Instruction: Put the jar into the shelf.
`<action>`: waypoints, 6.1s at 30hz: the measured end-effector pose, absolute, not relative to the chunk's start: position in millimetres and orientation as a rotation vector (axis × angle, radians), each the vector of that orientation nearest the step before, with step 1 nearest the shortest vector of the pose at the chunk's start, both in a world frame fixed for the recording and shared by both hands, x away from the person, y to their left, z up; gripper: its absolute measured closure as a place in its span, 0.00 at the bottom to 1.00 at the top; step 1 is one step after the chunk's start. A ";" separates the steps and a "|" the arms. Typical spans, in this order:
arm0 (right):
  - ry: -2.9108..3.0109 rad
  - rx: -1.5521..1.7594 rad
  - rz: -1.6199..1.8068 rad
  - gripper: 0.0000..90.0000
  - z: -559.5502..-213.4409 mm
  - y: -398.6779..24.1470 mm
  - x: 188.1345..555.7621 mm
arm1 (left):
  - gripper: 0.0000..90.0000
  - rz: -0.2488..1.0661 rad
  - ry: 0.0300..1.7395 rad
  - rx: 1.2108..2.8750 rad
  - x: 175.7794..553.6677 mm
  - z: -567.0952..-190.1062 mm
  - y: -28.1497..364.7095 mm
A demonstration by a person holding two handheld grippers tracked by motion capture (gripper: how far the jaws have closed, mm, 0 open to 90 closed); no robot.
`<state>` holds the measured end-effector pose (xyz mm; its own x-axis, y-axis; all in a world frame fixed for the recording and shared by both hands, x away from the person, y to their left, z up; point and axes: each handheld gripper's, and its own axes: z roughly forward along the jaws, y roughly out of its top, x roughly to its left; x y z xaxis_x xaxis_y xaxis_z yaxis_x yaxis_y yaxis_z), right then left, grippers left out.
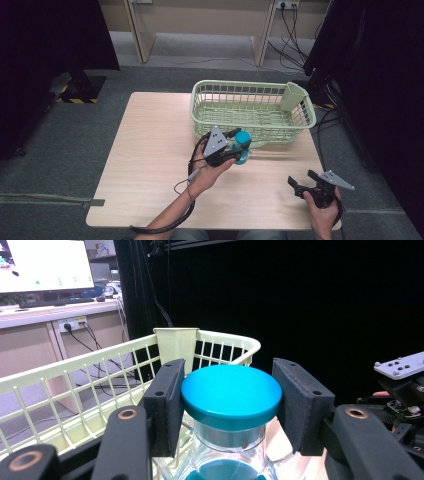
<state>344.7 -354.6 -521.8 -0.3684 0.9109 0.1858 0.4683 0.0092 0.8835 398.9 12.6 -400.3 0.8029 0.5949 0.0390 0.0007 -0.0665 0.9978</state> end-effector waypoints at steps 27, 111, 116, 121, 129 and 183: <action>1.850 1.414 1.327 0.04 -521.9 -354.6 344.7 | 0.53 0.537 0.527 1.542 415.9 -356.3 22.5; 1.847 1.417 1.362 0.04 -522.2 -357.0 344.7 | 0.53 0.528 1.064 1.943 593.5 -362.3 -14.9; 1.849 1.418 1.363 0.04 -522.2 -357.0 344.8 | 0.53 0.517 1.092 1.969 596.9 -363.4 -18.1; 1.850 1.415 1.364 0.04 -522.2 -357.0 344.7 | 0.53 0.499 1.120 2.010 601.1 -366.3 -20.9; 1.851 1.415 1.365 0.04 -522.2 -357.0 344.7 | 0.53 0.473 1.169 2.058 607.8 -371.0 -21.3; 1.856 1.411 1.362 0.04 -522.2 -356.7 345.0 | 0.24 0.438 1.198 2.132 605.5 -374.5 -23.2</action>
<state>345.0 -356.7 -522.2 -0.3844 0.8994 0.2082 0.4685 -0.0043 0.8835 605.5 -23.2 -374.5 0.5275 0.8492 -0.0237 0.6338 -0.3748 0.6766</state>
